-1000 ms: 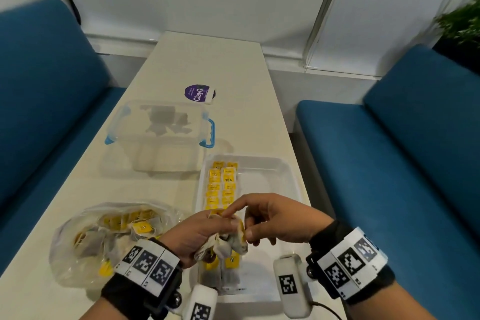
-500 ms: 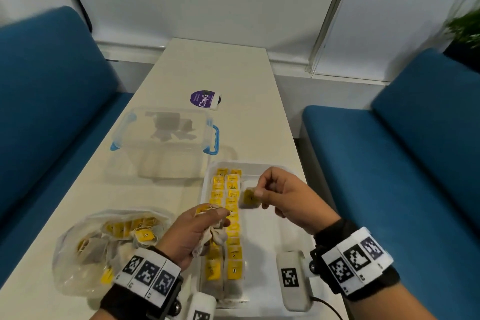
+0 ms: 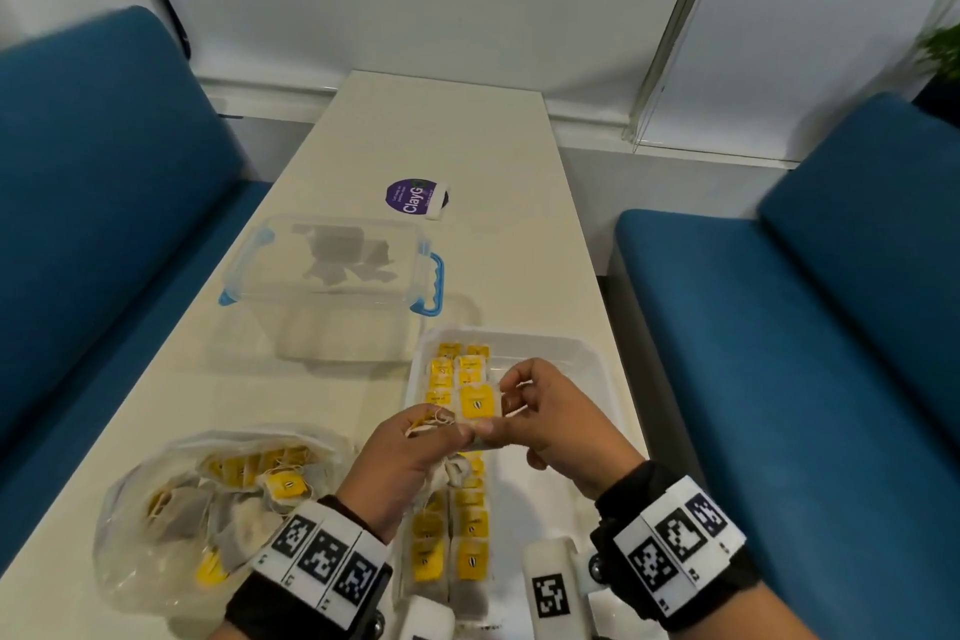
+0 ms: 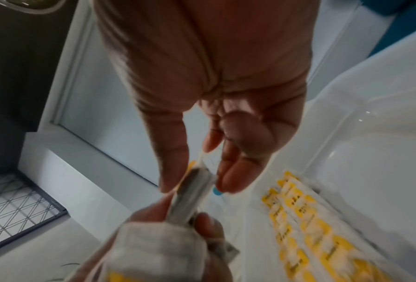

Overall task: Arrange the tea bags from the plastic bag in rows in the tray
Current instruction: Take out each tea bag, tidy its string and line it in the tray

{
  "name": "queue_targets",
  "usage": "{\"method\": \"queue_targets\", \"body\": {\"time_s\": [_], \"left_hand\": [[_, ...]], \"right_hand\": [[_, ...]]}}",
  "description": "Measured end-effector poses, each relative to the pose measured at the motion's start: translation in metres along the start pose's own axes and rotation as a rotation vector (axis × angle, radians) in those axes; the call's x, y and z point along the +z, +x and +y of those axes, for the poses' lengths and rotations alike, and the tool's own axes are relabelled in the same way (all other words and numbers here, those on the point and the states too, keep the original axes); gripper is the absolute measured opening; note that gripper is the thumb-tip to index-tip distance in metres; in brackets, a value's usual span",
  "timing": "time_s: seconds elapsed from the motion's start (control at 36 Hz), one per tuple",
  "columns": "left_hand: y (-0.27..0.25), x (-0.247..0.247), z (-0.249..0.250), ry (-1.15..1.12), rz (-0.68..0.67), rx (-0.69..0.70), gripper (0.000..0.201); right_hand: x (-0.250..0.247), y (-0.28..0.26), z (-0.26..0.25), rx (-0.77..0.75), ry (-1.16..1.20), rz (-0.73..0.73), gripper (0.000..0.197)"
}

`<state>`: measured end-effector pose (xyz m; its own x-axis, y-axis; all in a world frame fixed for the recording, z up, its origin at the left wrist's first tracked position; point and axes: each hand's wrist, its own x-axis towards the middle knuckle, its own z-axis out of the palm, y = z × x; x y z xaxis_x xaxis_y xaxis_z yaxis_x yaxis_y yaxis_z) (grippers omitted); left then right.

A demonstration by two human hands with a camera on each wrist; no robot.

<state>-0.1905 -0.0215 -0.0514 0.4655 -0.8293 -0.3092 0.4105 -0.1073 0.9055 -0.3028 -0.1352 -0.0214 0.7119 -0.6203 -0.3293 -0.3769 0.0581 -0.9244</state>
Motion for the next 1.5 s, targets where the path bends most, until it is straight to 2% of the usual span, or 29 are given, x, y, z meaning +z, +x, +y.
{"method": "queue_targets", "body": {"time_s": [0.08, 0.14, 0.25, 0.33, 0.42, 0.53, 0.64, 0.75, 0.89, 1.08, 1.17, 1.31, 1.42, 1.5], "left_hand": [[0.004, 0.003, -0.002, -0.010, 0.050, -0.005, 0.015], [0.007, 0.005, -0.004, 0.016, 0.087, -0.009, 0.012], [0.010, 0.006, -0.008, -0.017, 0.179, -0.041, 0.015], [0.008, 0.006, -0.010, -0.069, 0.189, -0.065, 0.020], [0.005, 0.003, -0.014, -0.053, 0.180, -0.080, 0.024], [0.003, 0.000, -0.016, -0.009, 0.184, -0.091, 0.041], [0.003, -0.001, -0.014, -0.012, 0.191, -0.109, 0.046], [0.002, -0.002, -0.013, -0.017, 0.180, -0.116, 0.044], [0.003, -0.006, -0.015, 0.015, 0.158, -0.132, 0.030], [0.005, -0.010, -0.014, -0.097, 0.097, -0.208, 0.043], [0.006, -0.013, -0.015, -0.189, 0.061, -0.246, 0.042], [0.005, -0.013, -0.011, -0.265, -0.034, -0.272, 0.044], [0.001, -0.011, -0.005, -0.310, -0.129, -0.301, 0.034], [0.000, -0.010, -0.004, -0.349, -0.143, -0.313, 0.024]], "right_hand": [[0.002, 0.000, 0.007, 0.008, 0.081, -0.044, 0.036], [0.003, 0.003, 0.010, -0.002, 0.130, -0.014, 0.035], [-0.005, 0.023, 0.016, -0.002, 0.155, 0.191, 0.036], [-0.018, 0.050, 0.024, 0.005, 0.111, 0.382, 0.035], [-0.026, 0.075, 0.033, 0.030, 0.026, 0.445, 0.032], [-0.024, 0.102, 0.048, 0.029, -0.077, 0.457, 0.032], [-0.017, 0.112, 0.059, 0.060, -0.207, 0.404, 0.028], [-0.011, 0.116, 0.071, 0.111, -0.252, 0.394, 0.027], [-0.010, 0.118, 0.076, 0.119, -0.211, 0.438, 0.021], [-0.016, 0.112, 0.071, 0.136, -0.187, 0.486, 0.023], [-0.019, 0.099, 0.051, 0.094, -0.122, 0.419, 0.018], [-0.015, 0.050, 0.001, -0.074, 0.005, 0.123, 0.011], [-0.005, 0.014, -0.017, -0.122, -0.057, -0.150, 0.012], [0.005, 0.001, -0.016, -0.156, -0.167, -0.208, 0.015]]}}
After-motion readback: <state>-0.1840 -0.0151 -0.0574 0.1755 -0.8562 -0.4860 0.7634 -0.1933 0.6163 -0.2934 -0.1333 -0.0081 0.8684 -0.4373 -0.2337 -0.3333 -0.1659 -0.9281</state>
